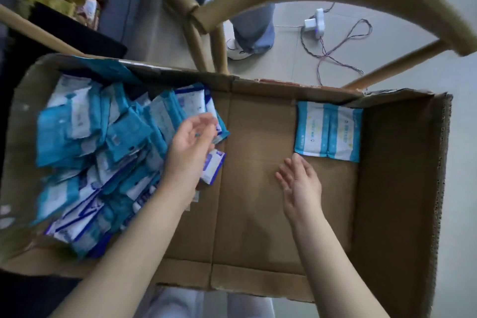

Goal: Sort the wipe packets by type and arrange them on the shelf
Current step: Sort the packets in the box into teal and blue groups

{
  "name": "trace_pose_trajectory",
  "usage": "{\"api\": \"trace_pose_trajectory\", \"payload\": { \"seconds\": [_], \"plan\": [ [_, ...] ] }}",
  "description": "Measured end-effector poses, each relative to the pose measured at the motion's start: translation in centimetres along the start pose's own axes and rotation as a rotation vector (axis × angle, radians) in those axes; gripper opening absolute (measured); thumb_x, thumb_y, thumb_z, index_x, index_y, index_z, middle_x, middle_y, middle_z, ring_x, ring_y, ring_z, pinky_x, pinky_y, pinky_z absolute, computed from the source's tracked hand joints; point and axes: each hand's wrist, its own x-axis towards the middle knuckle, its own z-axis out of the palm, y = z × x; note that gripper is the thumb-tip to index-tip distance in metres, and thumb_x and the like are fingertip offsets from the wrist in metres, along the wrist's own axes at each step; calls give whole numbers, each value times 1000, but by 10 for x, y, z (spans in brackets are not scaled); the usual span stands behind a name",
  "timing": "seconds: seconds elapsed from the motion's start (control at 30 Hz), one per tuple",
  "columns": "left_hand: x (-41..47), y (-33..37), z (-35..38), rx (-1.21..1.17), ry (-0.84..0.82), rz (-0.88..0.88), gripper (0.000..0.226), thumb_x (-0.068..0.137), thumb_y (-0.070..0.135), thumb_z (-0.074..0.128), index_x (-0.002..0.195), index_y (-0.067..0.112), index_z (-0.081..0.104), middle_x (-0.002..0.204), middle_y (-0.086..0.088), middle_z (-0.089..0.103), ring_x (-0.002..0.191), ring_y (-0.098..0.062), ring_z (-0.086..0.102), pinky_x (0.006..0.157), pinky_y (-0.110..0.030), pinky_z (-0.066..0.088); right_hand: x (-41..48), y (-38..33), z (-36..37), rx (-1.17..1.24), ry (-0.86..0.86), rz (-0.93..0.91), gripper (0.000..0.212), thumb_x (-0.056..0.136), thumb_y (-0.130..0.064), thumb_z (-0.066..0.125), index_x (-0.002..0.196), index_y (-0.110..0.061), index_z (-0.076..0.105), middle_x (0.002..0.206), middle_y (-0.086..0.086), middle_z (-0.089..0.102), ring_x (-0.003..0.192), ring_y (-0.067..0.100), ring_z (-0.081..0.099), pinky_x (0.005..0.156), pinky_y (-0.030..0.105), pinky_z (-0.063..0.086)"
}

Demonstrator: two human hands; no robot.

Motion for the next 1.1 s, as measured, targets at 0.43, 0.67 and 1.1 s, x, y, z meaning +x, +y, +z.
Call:
{"api": "trace_pose_trajectory", "payload": {
  "seconds": [0.43, 0.67, 1.1],
  "plan": [
    [53, -16, -189, 751, 3, 136, 35, 87, 30, 72, 119, 17, 66, 123, 0, 55, 122, -23, 50, 106, -34, 38, -71, 59, 162, -613, -374, -286, 20, 91, -31, 70, 107, -18, 72, 108, 1, 73, 99, 17, 68, 81, 31, 55],
    [46, -21, -191, 838, -21, 293, 51, 75, 44, 79, 120, 24, 65, 131, 6, 55, 121, -22, 41, 98, -23, 26, -71, 74, 171, -518, -222, -291, 28, 88, -20, 75, 112, -7, 67, 108, 10, 66, 92, 28, 71, 66, 19, 56],
    [42, 2, -197, 322, 48, 303, 5, 91, 23, 67, 88, 22, 64, 93, 17, 64, 91, 10, 58, 81, -13, 47, -56, 69, 186, -979, -159, -527, 13, 86, -22, 74, 88, -20, 61, 93, 1, 66, 85, 18, 65, 71, 33, 55]
  ]
}}
